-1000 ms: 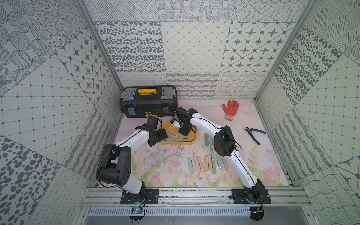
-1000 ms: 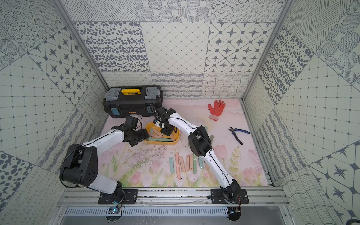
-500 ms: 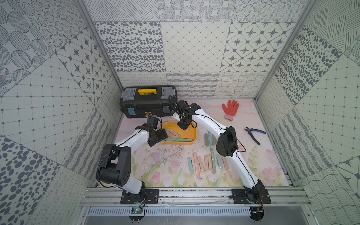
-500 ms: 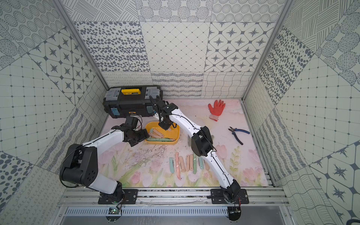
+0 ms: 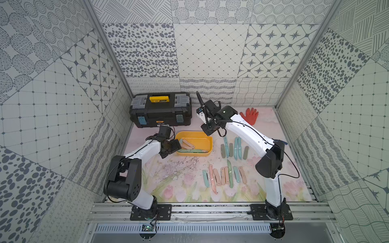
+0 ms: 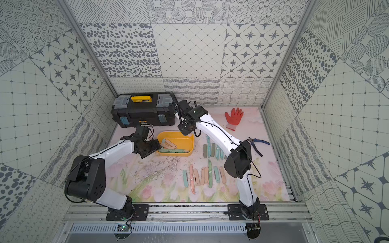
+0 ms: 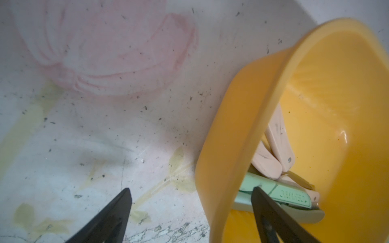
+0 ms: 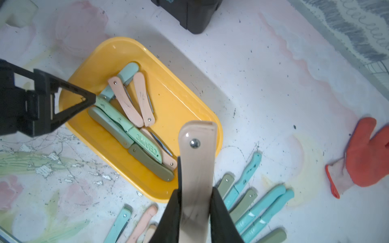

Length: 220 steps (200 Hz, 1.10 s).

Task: Take the fruit knife out of the storage box
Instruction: Place the fruit knife at the center of the board.

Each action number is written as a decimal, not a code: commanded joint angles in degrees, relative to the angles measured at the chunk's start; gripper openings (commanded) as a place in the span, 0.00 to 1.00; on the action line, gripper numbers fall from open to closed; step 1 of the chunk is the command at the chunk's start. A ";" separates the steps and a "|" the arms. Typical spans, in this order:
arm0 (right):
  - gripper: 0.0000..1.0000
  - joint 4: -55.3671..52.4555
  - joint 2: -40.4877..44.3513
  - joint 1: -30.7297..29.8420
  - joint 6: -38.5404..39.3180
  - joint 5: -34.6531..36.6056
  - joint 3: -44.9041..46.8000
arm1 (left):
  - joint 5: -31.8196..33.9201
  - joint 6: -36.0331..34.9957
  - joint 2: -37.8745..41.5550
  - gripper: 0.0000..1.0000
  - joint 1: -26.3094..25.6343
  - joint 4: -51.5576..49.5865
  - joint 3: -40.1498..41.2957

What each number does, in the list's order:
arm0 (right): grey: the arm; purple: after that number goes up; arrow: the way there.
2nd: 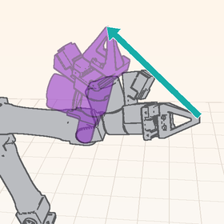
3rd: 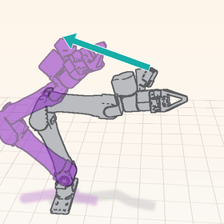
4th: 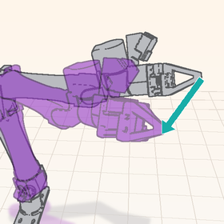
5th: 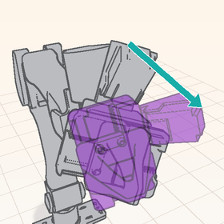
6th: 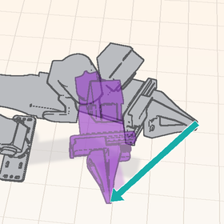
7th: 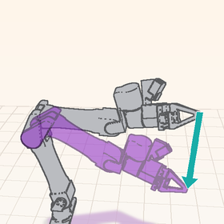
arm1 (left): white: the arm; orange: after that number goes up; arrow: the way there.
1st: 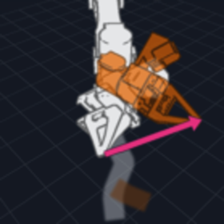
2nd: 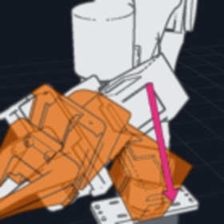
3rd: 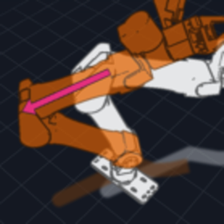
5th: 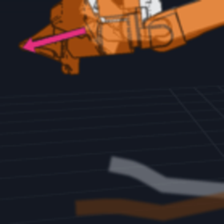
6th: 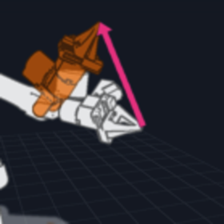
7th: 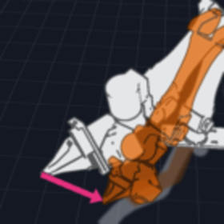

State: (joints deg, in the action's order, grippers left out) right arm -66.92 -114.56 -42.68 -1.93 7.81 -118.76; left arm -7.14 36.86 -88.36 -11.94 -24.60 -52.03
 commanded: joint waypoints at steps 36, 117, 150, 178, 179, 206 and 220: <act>0.18 8.46 20.96 4.56 -15.41 2.85 29.73 | -0.76 -1.18 0.30 0.89 -0.01 0.17 -0.33; 0.17 7.17 40.48 7.19 -27.56 1.03 58.19 | -1.34 -1.08 -0.41 0.89 0.02 0.60 -0.23; 0.17 4.36 43.80 7.44 -30.58 0.01 64.49 | -1.38 -1.06 -0.33 0.89 0.06 0.61 -0.16; 0.17 1.55 43.42 7.87 -30.80 -1.00 66.25 | -1.31 -1.05 -0.29 0.89 0.01 0.77 -0.07; 0.17 1.49 43.26 7.87 -30.83 -1.11 66.22 | -1.31 -1.03 -0.31 0.89 0.00 0.78 -0.03; 0.18 -0.23 39.42 8.70 -32.40 -2.10 67.10 | -1.33 -1.04 -0.20 0.89 0.00 0.68 -0.10; 0.18 -0.20 38.41 8.67 -32.97 -2.10 67.08 | -1.36 -1.01 -0.06 0.89 0.01 0.76 0.09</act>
State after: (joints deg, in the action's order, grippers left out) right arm -65.80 -74.26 -34.33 -32.03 6.46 -52.40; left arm -7.99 36.86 -88.47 -11.94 -24.14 -52.03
